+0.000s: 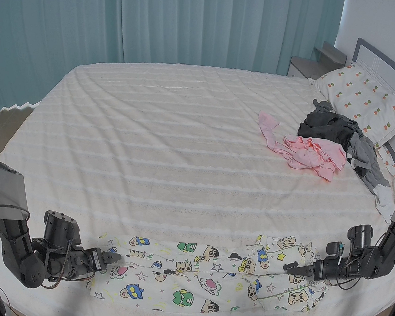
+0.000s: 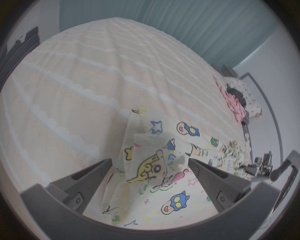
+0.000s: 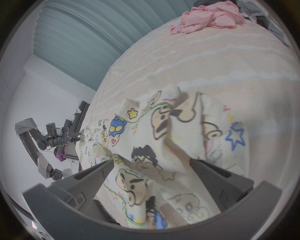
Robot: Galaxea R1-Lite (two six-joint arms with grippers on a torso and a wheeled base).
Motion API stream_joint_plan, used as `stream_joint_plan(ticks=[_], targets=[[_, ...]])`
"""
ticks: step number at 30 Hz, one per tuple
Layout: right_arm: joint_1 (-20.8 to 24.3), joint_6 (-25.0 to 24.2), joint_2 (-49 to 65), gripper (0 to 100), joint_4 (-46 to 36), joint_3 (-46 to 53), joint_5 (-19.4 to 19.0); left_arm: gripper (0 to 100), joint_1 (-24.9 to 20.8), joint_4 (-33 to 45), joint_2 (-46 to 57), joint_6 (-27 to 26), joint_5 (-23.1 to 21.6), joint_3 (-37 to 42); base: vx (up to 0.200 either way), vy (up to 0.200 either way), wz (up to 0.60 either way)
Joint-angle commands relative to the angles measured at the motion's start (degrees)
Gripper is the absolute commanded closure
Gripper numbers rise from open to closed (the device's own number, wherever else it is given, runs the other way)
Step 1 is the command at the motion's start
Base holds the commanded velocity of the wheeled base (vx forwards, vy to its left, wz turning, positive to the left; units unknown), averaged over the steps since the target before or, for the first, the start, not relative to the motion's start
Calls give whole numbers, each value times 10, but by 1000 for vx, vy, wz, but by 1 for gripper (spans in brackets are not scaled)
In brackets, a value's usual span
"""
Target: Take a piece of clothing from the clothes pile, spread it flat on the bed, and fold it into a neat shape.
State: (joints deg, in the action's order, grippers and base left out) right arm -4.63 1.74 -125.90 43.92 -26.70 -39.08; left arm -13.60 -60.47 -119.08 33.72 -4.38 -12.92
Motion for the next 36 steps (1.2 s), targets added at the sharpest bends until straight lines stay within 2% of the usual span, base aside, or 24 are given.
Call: stream_joint_plan(ticks=[1,5,6,7,10,11,12,15,17,18,19,23,27,32,34,36], targets=[[-38,-2,19,0,0,9,2,0,33,-22,10,27,-14,19,0,0,0],[-69,-4,69,0,0,11,-5,0,66,-59,52,101,-48,39,0,0,0],[-69,-4,69,0,0,11,-5,0,66,-59,52,101,-48,39,0,0,0],[-72,-21,104,0,0,9,-12,0,81,-62,75,143,-76,40,0,0,0],[-60,-79,157,0,0,2,-27,0,111,-62,97,173,-107,42,0,0,0],[-46,-104,173,0,0,-1,-30,0,118,-62,100,183,-121,46,0,0,0],[-44,-106,174,0,0,-2,-30,0,118,-62,100,185,-122,46,0,0,0],[16,-166,184,0,0,-23,-25,0,150,-70,118,233,-189,62,0,0,0],[38,-177,178,0,0,-32,-22,0,162,-74,125,256,-220,67,0,0,0],[67,-188,160,0,0,-46,-13,0,176,-77,131,280,-257,73,0,0,0],[77,-195,152,0,0,-52,-6,0,179,-78,131,282,-266,76,0,0,0],[111,-213,106,0,1,-65,0,0,185,-78,127,282,-273,81,0,0,0],[117,-211,63,0,0,-69,3,0,191,-78,125,282,-275,87,0,0,0],[104,-213,32,0,0,-57,2,0,191,-78,122,282,-276,89,0,0,0],[78,-209,15,0,0,-50,-3,0,191,-78,122,282,-276,91,0,0,0],[72,-210,12,0,0,-50,-3,0,191,-78,122,282,-276,91,0,0,0]])
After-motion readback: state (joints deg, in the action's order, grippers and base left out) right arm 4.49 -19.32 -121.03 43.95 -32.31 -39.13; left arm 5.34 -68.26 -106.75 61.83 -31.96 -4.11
